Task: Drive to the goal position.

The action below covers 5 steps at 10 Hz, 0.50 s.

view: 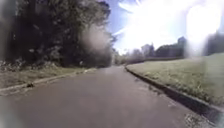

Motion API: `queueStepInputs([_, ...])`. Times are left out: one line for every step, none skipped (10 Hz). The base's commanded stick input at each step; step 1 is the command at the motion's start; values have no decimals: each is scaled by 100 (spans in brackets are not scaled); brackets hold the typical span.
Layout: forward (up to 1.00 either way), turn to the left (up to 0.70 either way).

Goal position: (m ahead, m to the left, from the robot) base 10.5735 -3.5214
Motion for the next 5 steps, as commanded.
queueStepInputs([45,0])
queueStepInputs([45,0])
queueStepInputs([45,0])
queueStepInputs([45,0])
queueStepInputs([45,0])
